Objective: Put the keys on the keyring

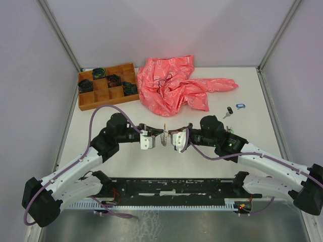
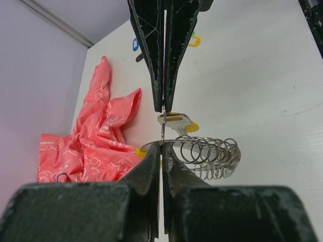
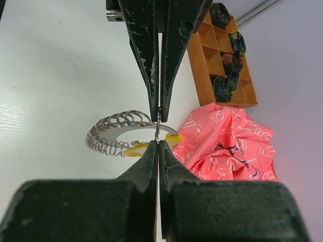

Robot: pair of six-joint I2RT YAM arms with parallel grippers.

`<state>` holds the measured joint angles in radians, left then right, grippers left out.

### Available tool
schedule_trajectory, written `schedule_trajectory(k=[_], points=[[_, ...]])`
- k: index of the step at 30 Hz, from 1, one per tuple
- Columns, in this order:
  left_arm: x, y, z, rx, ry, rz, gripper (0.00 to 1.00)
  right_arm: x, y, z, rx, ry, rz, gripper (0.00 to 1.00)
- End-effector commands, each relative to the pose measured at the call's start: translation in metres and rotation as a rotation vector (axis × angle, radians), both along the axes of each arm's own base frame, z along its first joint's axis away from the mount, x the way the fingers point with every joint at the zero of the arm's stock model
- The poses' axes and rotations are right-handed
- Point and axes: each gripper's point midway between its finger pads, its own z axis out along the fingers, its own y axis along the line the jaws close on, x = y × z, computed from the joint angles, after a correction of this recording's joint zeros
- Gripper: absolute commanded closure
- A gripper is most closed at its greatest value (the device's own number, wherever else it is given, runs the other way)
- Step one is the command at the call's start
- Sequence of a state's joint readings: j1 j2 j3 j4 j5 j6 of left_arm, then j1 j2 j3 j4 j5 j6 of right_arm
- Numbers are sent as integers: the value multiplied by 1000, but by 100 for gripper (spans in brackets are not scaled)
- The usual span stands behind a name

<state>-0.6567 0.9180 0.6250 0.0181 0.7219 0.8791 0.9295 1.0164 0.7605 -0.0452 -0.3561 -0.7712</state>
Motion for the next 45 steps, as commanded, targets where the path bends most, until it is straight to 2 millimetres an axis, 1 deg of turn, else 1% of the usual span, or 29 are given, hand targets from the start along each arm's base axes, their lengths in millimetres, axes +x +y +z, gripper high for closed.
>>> schedule_trajectory(k=[1, 10, 23, 34, 45], points=[[-6, -7, 23, -71, -18, -41, 97, 0, 5, 12, 41, -11, 4, 99], [-7, -7, 22, -71, -15, -47, 97, 2, 6, 12, 44, -15, -1, 99], [-3, -6, 19, -59, -11, -25, 97, 0, -2, 15, 39, -26, -20, 99], [-3, -6, 20, -58, -11, -22, 97, 2, -2, 15, 34, -26, -25, 99], [-3, -6, 19, -58, -7, -23, 97, -2, 1, 14, 34, -14, -2, 99]])
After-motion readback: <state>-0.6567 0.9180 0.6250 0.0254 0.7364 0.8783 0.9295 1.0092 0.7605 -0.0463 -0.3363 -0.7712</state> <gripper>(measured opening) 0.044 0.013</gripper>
